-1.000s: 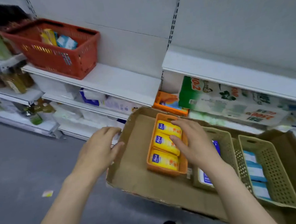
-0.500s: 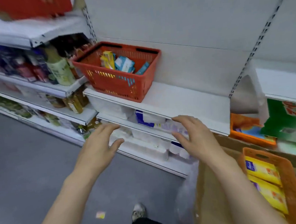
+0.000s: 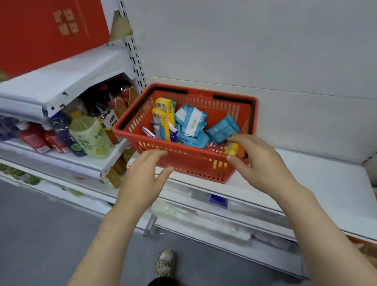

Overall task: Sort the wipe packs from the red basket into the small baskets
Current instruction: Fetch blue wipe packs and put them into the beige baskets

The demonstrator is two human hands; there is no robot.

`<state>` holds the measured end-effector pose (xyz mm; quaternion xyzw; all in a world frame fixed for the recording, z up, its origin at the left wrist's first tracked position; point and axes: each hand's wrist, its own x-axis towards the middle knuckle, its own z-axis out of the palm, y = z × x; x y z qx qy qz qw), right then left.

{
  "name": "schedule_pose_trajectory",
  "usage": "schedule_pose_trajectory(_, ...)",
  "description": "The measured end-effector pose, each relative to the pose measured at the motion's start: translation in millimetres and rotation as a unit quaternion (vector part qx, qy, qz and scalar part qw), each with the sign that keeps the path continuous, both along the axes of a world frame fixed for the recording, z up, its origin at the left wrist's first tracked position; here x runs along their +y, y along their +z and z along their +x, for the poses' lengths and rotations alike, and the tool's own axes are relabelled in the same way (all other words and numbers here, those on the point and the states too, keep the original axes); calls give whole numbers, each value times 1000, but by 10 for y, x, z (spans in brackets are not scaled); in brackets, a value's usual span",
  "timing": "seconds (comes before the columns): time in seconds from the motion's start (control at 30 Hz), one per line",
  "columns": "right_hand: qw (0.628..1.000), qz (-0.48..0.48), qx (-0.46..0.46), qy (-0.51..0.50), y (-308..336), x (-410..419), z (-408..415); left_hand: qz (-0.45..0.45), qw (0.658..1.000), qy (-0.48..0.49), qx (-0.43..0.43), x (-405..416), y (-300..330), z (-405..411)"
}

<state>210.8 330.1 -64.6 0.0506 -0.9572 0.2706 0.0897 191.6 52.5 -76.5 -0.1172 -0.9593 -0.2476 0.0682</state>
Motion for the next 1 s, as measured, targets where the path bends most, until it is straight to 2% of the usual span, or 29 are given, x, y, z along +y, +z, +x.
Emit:
schedule_pose_trajectory(0.2,998,28,-9,-59,-119,-326,-1056,21,998,-62,5,-147,-104,-1433)
schedule_pose_trajectory(0.33,991,23,-94,-89,-269,-563,-1843,5,995,-90,-41,-209,-199,-2216)
schedule_pose_trajectory(0.47,965,-45,-214,-149,-600,-702,-2584,-17,989,-110,-95,-129,-285,-2804)
schedule_pose_trajectory(0.53,947,-76,-237,-205,-793,-727,-2802,-14,986,-125,-111,-75,-325,-2972)
schedule_pose_trajectory(0.67,920,-152,-196,-303,-1134,-785,-2999,0,984,-133,-114,-63,-387,-3163)
schedule_pose_trajectory(0.73,899,-207,-212,-324,-1261,-841,-3053,12,985,-126,-117,-95,-406,-3213)
schedule_pose_trajectory(0.83,880,-240,-249,-325,-1409,-902,-3098,27,985,-115,-127,-129,-422,-3240)
schedule_pose_trajectory(0.9,882,-237,-262,-311,-1458,-919,-3093,39,985,-110,-130,-132,-432,-3253)
schedule_pose_trajectory(1.0,908,-153,-263,-289,-1525,-919,-3060,44,986,-94,-127,-124,-450,-3258)
